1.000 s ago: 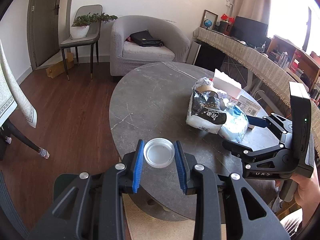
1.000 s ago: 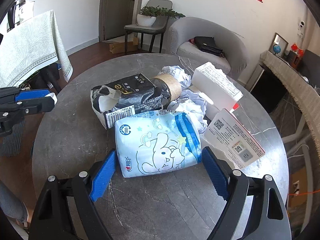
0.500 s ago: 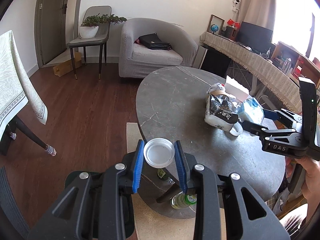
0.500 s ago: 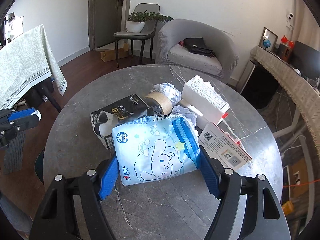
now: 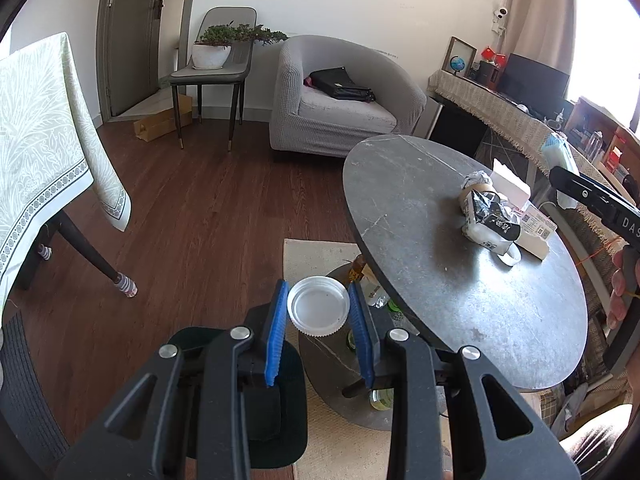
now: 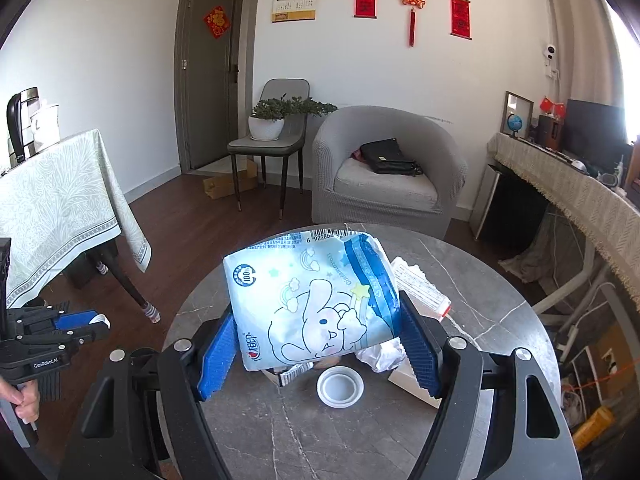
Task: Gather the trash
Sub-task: 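Carry the cap with the left tool while the right tool grasps the blue-white package, then open both tools over the green bin, dropping the cap and package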
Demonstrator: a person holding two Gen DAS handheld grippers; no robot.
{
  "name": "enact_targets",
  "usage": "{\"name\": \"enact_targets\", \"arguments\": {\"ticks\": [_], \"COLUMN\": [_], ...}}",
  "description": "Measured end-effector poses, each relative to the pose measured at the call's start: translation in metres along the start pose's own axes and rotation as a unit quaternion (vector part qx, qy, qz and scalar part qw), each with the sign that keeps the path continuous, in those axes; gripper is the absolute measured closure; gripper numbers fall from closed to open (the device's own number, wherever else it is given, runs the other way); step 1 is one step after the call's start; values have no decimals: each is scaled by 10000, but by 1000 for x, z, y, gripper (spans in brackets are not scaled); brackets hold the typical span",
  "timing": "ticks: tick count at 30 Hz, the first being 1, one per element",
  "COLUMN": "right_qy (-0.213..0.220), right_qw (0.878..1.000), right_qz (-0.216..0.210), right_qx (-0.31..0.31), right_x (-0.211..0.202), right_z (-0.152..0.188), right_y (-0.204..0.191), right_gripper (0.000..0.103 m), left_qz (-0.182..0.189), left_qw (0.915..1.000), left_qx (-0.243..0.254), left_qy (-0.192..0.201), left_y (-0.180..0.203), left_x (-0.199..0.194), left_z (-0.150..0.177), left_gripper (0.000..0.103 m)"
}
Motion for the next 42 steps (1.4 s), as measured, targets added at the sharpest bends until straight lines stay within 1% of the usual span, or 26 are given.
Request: {"name": "enact_targets", "arguments": {"ticks": [6,11,17,22,26,30,33,39,41,42], "right_qy": [-66,-122,-190,-344,-437,-606,-726,-964,-1017,-1045], "right_qw": [9990,9971,9935,9885,9835,9783,9750,9699,9690,9687], "right_qz": [-365,-627,-955,-1346,-1596,-1803,-1898,-2010,-2027,-2030], "right_qx": [-255,-412,-584,-601,-733,-818,-899,-977,-975,-969], "right_x": [11,20,30,44,53,64,70,85,89,92], "right_z": [-5,-7,-6,0,4,12,18,28,31,32], "right_y": [-43,-75,-114,-148,-180,-208,-225,-247,-251,-253], "right_gripper": [29,29,29,29,29,29,29,29,29,29], "left_qz": [-238,-379,-593,-681,-721,-729,-694,-657,-673,-714], "left_qw": [9992,9981,9950,9917,9903,9876,9846,9783,9748,9734], "left_qx": [-288,-388,-439,-471,-407,-503,-577,-481,-439,-422], "left_qy": [-142,-299,-668,-981,-1120,-1296,-1495,-1905,-2081,-2135], "left_y": [-40,-66,-97,-118,-133,-147,-154,-158,-159,-159], "left_x": [6,10,24,28,25,26,30,40,45,46], "left_z": [14,27,49,67,79,91,100,118,124,125], "left_gripper": [70,70,70,70,70,70,70,70,67,61]}}
Point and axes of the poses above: each gripper's, at about its wrist camera, not at the fingertips, and x roughly the way its jaws point, y to its right, z to its underside, the point moved 1 cm from there along x, roughly the way its jaws point, and after that the axes turned 7 degrees about y, right-handed, at the moved point
